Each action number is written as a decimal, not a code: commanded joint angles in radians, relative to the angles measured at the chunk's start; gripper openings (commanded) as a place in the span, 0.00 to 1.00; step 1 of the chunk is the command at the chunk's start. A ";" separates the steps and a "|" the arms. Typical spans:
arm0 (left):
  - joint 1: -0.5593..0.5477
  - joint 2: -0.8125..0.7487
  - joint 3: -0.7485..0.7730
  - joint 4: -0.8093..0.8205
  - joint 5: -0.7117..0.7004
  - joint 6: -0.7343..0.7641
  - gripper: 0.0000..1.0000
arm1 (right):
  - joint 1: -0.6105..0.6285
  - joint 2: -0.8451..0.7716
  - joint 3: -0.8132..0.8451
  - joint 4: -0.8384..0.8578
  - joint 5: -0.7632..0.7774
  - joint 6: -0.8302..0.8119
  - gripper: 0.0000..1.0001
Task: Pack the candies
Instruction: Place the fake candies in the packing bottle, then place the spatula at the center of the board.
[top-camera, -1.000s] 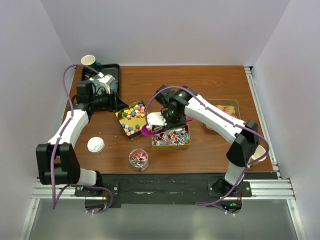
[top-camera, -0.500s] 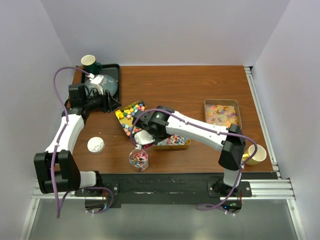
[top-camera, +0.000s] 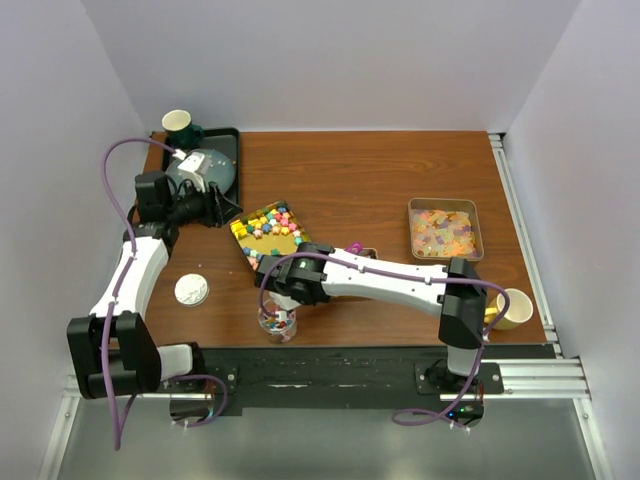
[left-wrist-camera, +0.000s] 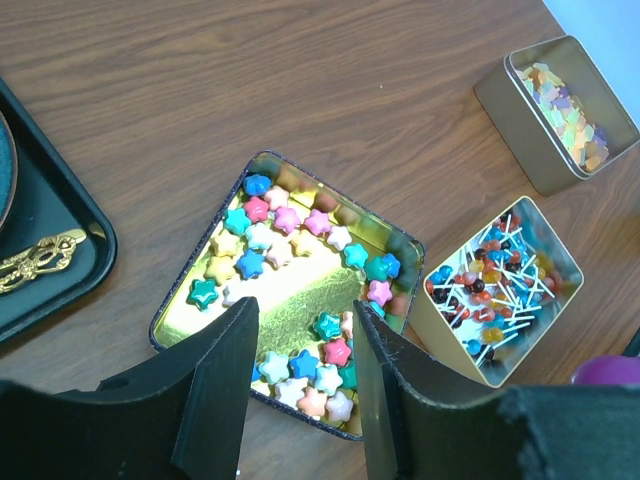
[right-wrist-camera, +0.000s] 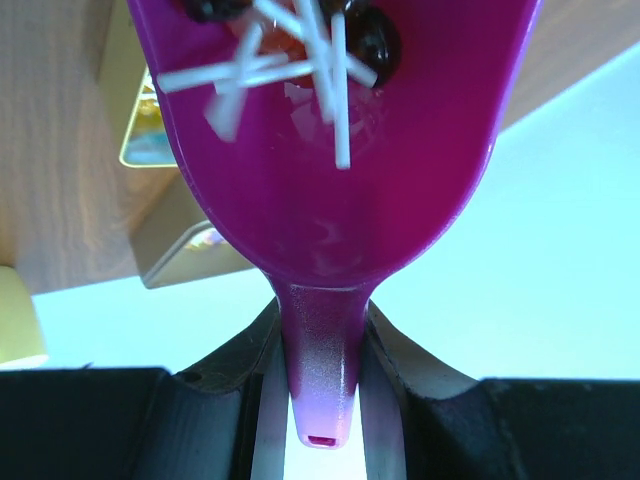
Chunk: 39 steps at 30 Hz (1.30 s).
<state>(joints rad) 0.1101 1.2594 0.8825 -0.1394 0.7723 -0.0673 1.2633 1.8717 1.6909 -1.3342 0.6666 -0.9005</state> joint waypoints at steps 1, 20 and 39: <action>0.005 -0.044 -0.016 0.047 -0.007 -0.009 0.48 | 0.027 -0.046 -0.010 -0.255 0.116 -0.003 0.00; 0.007 -0.032 -0.027 0.078 0.102 -0.016 0.49 | -0.169 -0.146 -0.057 -0.183 -0.484 0.080 0.00; -0.156 -0.019 0.015 -0.256 -0.033 0.256 0.56 | -0.780 0.280 0.311 0.247 -0.746 0.354 0.00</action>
<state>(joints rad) -0.0448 1.2339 0.8524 -0.3405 0.7792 0.1173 0.5106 2.1071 1.9343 -1.1557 -0.0376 -0.6067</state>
